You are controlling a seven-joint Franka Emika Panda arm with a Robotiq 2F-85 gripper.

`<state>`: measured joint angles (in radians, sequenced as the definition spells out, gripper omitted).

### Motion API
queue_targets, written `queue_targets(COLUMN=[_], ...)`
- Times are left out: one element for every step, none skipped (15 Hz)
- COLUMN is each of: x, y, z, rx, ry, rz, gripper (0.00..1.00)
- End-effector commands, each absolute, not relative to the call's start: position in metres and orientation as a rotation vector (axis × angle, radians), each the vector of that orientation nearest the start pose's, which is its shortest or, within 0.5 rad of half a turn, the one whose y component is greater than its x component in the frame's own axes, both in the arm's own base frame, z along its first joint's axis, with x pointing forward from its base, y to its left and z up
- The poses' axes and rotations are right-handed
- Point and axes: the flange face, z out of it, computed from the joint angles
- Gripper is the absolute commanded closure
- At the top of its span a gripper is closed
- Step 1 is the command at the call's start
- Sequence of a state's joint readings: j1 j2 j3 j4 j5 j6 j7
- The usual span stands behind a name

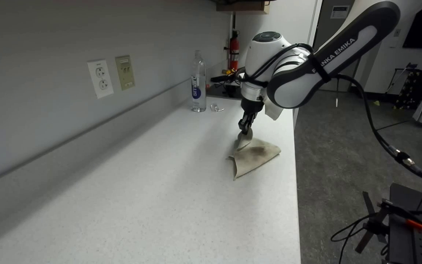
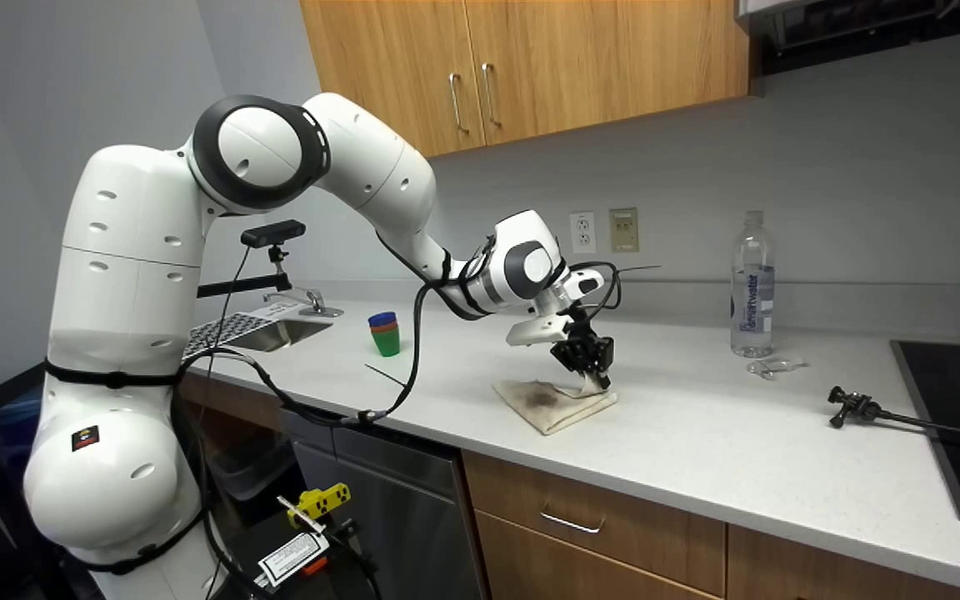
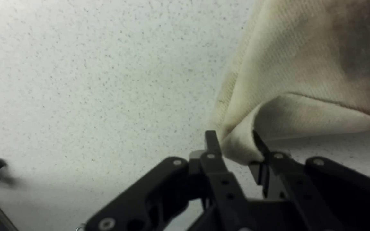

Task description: Unfold the towel

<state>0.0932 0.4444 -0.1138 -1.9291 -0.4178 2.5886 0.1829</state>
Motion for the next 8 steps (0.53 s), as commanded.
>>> queue_targets(x=[0.652, 0.651, 0.650, 0.648, 0.643, 0.638, 0.631, 0.624], y=[0.001, 0.002, 0.006, 0.009, 0.012, 0.016, 0.018, 0.021], z=[0.286, 0.290, 0.296, 0.302, 0.311, 0.317, 0.326, 0.334], rx=[-3.413, -3.411, -3.414, -3.413, -3.410, -3.414, -3.431, -3.452], ry=[-0.189, -0.166, -0.117, -0.082, -0.035, -0.019, 0.001, 0.016], rz=[-0.453, -0.452, -0.451, -0.443, -0.408, -0.373, -0.339, -0.299], gripper=[0.99, 1.00, 1.00, 1.00, 1.00, 1.00, 1.00, 1.00])
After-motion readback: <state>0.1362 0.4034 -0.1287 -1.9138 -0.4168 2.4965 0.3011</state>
